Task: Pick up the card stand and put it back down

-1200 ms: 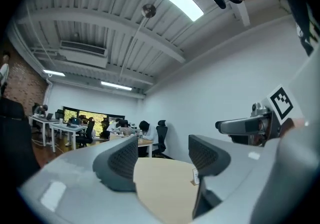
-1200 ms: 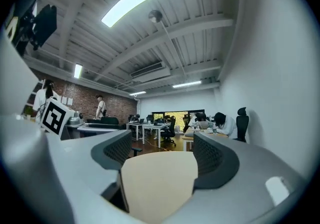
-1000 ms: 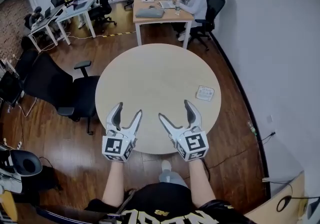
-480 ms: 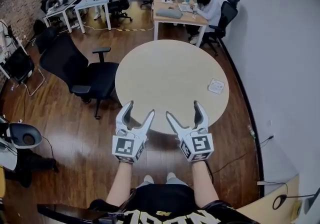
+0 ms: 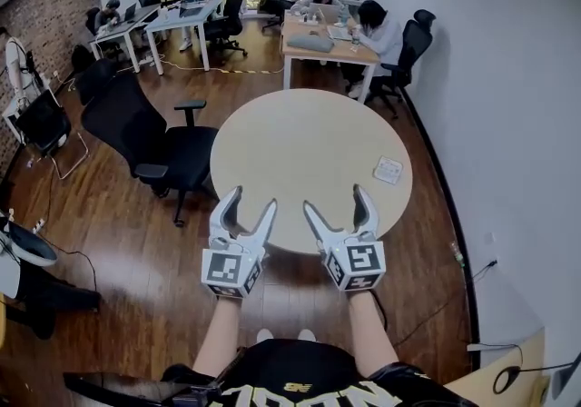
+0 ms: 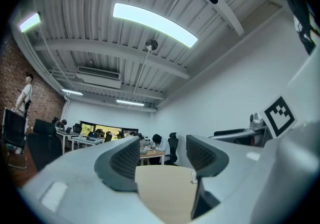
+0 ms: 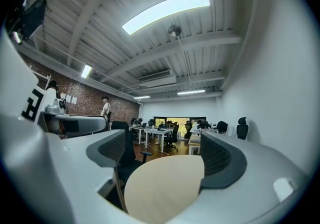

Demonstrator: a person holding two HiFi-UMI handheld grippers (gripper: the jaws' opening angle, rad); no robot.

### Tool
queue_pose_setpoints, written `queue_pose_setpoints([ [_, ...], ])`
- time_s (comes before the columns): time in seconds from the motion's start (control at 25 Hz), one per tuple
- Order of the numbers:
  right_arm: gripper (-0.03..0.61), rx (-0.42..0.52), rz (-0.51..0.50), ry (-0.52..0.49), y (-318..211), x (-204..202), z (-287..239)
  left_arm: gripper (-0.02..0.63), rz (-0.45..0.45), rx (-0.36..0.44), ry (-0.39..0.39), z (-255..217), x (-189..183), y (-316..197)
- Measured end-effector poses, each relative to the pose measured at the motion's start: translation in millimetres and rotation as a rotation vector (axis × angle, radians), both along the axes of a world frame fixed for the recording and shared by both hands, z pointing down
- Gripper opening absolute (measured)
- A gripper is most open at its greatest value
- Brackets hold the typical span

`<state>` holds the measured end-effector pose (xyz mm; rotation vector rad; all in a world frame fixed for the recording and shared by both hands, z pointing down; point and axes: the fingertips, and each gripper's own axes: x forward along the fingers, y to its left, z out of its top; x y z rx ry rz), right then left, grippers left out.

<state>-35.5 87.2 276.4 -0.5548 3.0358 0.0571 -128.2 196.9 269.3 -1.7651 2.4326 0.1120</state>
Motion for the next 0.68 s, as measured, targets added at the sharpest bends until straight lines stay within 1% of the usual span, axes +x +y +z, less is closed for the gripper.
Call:
queue_pose_setpoints([
  [0.16, 0.465, 0.008, -0.013, -0.011, -2.2, 5.8, -3.7, 0.293, -0.029, -0.044, -0.021, -4.9, 4.3, -9.2],
  [0.24, 0.465, 0.028, -0.008, -0.011, -5.9, 9.1, -8.3, 0.293, -0.036, -0.043, -0.014, -4.6, 4.2, -12.4],
  [0.32, 0.465, 0.036, 0.007, -0.012, -10.5, 16.9, -11.9, 0.293, -0.023, -0.035, -0.015, -5.2, 8.3, -16.5],
  [0.44, 0.465, 0.028, 0.032, -0.011, -15.2, 29.9, -11.0, 0.293, -0.006, -0.043, -0.009, -4.3, 17.1, -20.0],
  [0.68, 0.465, 0.027, 0.045, -0.014, -24.9, 37.8, -9.9, 0.293, 0.01, -0.054, 0.0, 4.3, 22.2, -32.1],
])
